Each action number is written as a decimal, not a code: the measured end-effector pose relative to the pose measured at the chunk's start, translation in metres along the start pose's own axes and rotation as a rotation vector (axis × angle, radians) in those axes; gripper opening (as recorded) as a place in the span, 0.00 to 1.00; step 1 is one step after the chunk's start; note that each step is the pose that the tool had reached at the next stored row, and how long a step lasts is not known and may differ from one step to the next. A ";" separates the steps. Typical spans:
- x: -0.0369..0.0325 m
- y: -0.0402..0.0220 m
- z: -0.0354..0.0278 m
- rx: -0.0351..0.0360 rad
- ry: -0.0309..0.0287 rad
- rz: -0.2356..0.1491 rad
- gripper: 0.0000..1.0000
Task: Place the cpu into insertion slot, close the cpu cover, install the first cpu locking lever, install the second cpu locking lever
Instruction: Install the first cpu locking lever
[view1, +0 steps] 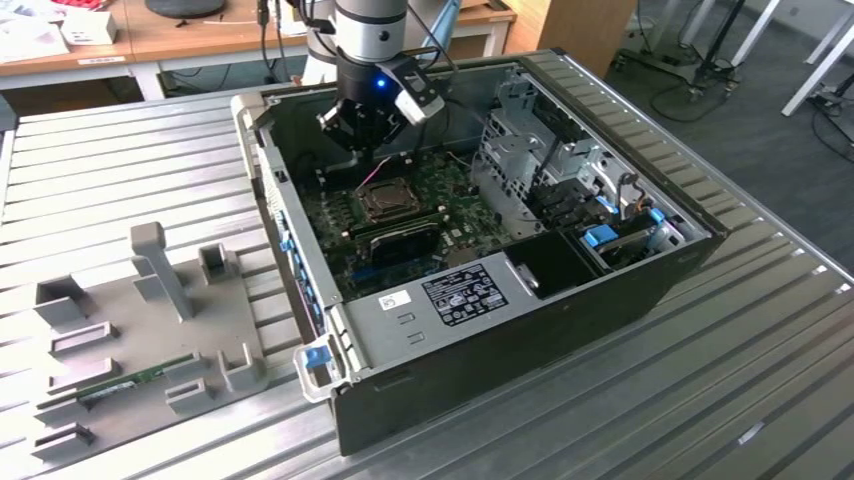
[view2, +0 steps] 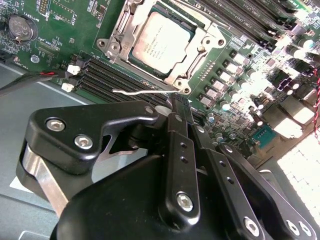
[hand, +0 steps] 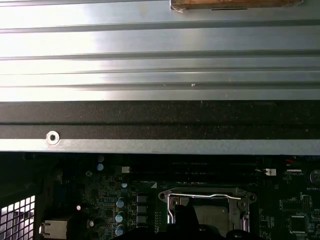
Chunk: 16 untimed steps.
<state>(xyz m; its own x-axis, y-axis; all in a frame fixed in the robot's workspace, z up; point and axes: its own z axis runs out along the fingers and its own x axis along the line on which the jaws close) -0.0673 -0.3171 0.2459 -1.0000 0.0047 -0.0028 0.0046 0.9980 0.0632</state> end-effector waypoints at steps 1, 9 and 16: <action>0.0000 0.0000 0.0000 0.0000 0.0000 0.000 0.10; 0.0000 0.0000 0.0000 0.0097 0.0000 0.000 0.10; 0.0000 0.0001 0.0000 0.0151 -0.0001 0.000 0.10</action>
<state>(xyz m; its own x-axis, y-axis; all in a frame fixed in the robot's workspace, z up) -0.0673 -0.3170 0.2459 -1.0000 0.0049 -0.0029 0.0048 0.9988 0.0481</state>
